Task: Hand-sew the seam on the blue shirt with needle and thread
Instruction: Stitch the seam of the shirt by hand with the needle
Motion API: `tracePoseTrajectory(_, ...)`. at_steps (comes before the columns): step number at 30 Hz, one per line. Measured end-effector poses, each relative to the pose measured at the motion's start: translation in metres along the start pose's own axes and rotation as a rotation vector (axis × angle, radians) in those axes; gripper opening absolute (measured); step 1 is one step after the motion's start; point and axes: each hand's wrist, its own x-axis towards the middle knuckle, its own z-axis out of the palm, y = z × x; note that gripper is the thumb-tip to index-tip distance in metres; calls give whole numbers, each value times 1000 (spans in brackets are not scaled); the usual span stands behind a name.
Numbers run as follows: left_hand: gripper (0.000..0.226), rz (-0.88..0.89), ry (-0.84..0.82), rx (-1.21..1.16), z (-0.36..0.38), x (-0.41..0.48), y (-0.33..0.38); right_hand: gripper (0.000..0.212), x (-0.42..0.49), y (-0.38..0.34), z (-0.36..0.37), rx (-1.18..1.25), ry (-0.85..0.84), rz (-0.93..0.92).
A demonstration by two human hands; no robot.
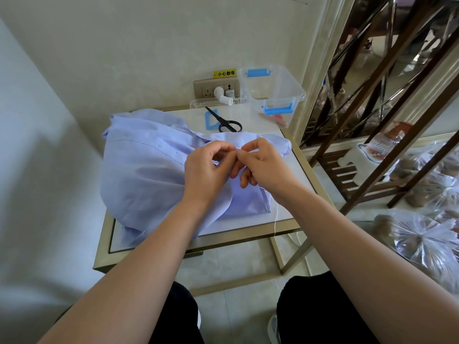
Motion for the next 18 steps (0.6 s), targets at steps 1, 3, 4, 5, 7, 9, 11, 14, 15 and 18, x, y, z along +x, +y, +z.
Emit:
tracePoseTrajectory(1,13,7,6,4,-1,1,-1,10,0,0,-1,19,5,3)
tracePoseTrajectory(3,10,3,21,-7,-2,2,-3,14,-1,-2,-1,37,5,7)
tracePoseTrajectory(4,11,9,4,-1,-3,2,-3,15,-2,-2,-1,38,1,7)
tracePoseTrajectory(5,12,28,-27,18,-2,1,-4,14,-2,-2,-1,38,-4,4)
tracePoseTrajectory(7,17,60,-76,51,-2,1,-5,17,-3,-3,-2,32,-7,9)
tracePoseTrajectory(9,16,58,-79,33,-4,4,-6,25,-1,-3,-5,6,49,29)
tracePoseTrajectory(11,13,62,-86,11,-7,7,-7,30,2,-2,-9,-25,139,47)
tracePoseTrajectory(14,10,80,-134,-17,-7,5,-4,30,6,3,-13,4,116,99)
tracePoseTrajectory(15,9,86,-148,-29,-6,4,-2,27,6,3,-14,33,81,116)
tracePoseTrajectory(18,7,92,-178,-35,-6,4,-1,17,9,5,-14,155,67,126)
